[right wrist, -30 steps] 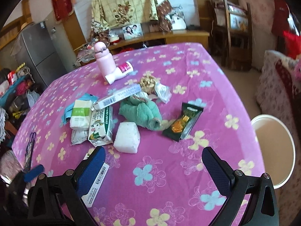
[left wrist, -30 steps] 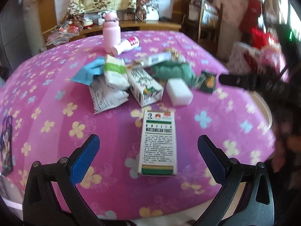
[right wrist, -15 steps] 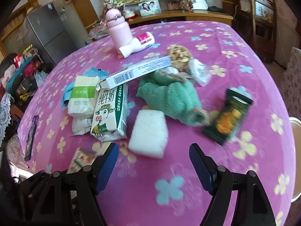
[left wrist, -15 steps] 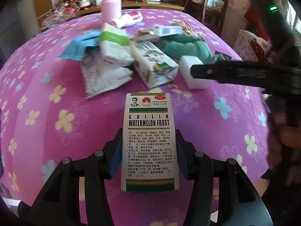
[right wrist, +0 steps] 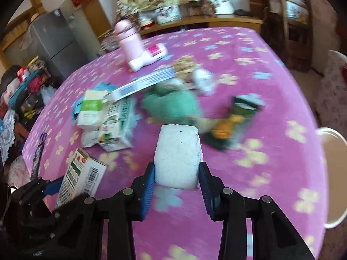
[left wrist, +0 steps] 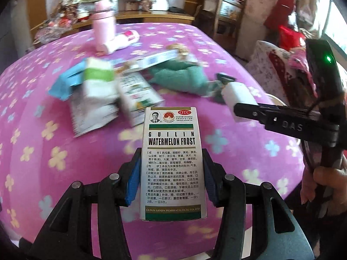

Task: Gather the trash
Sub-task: 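Carry both items over the white bucket and open both tools to drop them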

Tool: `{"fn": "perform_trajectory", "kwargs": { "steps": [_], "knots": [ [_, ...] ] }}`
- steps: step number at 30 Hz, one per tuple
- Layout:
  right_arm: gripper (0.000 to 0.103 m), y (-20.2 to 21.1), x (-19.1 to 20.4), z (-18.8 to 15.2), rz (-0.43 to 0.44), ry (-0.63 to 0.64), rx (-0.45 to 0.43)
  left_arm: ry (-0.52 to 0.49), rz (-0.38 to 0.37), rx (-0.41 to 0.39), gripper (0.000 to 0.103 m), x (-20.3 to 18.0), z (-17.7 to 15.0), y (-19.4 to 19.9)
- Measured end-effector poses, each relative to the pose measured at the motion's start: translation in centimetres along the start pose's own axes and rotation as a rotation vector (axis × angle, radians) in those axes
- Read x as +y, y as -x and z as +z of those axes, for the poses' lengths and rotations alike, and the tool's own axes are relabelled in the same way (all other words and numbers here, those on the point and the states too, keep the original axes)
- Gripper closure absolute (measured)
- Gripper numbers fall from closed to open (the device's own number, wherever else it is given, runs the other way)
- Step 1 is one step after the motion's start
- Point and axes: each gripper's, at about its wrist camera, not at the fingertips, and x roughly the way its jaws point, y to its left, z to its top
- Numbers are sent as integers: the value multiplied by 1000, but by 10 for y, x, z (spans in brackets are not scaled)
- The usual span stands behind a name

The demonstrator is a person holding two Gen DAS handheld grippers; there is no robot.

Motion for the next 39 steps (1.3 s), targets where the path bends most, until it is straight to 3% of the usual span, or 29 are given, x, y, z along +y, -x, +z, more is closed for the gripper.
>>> {"fn": "perform_trajectory", "kwargs": {
  "steps": [9,24,39],
  "knots": [
    [65,49,-101,-23,-131,-152,-50,-104,-57,21,54,-74,25,-26],
    [65,72,-241,-49,-287,-336,-19,-252,-165,80,54,-195,67,-83],
    [64,75,-310,-76,-319,-511,-12,-270,-268,111,52,-282,100,-143]
  ]
}}
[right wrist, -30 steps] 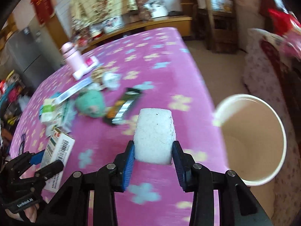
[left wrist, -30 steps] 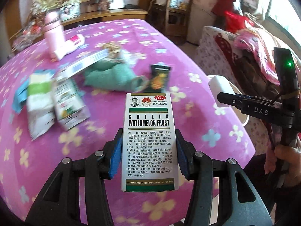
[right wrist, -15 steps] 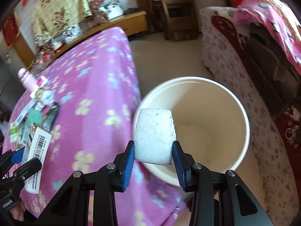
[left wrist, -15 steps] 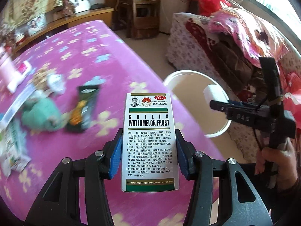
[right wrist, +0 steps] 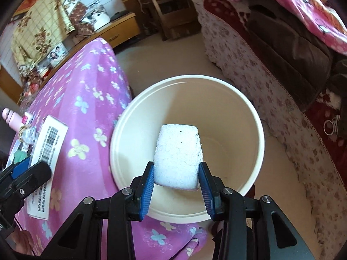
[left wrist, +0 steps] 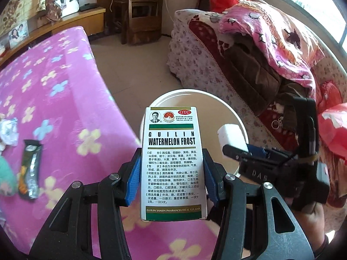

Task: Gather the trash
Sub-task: 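Carry both items over the white bucket and open both tools to drop them, then move both open tools back over the table toward the trash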

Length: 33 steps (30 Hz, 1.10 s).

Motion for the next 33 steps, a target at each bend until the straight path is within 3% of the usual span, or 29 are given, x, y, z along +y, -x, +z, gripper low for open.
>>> {"fn": "perform_trajectory", "kwargs": {
  "steps": [4,6,10,17,26,33],
  "knots": [
    [42,-2,-8,1,-45,-23,-3,76,-47,-4,33,4,5,-11],
    [38,-2,-11,1,-53,-38,-3,93,-48,-12,33,7,5,-11],
    [38,-2,-15,1,-53,-41,2,85,-34,-12,33,8,1,-5],
    [38,-2,-5,-1,-35,-26,-5,74,64,-59,33,18,-12,17],
    [34,15,19,-6,-43,35,-94,52,168,-117,33,36,-31,50],
    [32,33,61,-15,-43,135,-162,72,232,-160,33,59,-50,83]
  ]
}}
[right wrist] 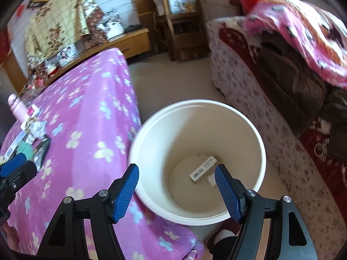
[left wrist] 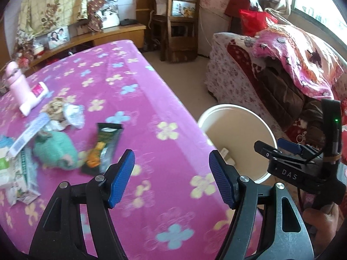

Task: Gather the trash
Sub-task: 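Move both open tools back over the table toward the trash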

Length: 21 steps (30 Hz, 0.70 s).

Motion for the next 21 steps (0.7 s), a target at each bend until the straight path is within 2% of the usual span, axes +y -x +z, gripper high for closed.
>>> {"fn": "perform_trajectory", "kwargs": {
  "steps": [3,10,21],
  "knots": [
    [29,10,22,-2,16,39,-28,10,33,-21,33,13,-6,12],
    [28,26,77,-10,78,110,-55,48,110,-59,33,54,-23,41],
    [27,39,165,-17,178,230,-59,157,181,-73,33,130,-53,84]
  ]
}}
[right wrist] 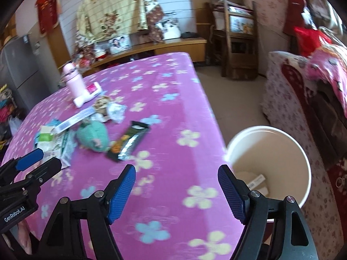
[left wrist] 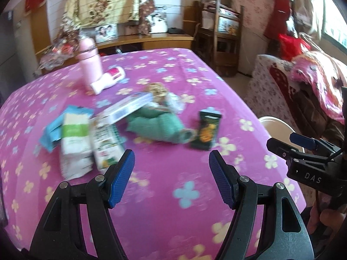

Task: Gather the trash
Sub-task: 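Move both open tools back over the table toward the trash, then grasp the green-white packet with the left tool while the right tool grasps the green towel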

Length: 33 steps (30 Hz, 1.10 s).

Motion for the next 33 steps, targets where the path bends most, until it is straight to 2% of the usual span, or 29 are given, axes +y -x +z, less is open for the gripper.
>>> {"fn": "perform_trajectory", "kwargs": {
  "steps": [7,11,18,22,33],
  "knots": [
    [26,-7,44,5,73,54,23,61,65,-2,33,58,-8,13],
    [26,-15,62,6,84,82,35,102,109,5,33,93,-15,15],
    [26,-37,83,19,143,115,83,218,121,22,33,141,-14,5],
    [24,-55,94,29,195,123,112,251,120,44,33,153,-8,-9],
    [22,-94,122,53,210,229,137,267,116,57,33,163,11,-47]
  ]
}}
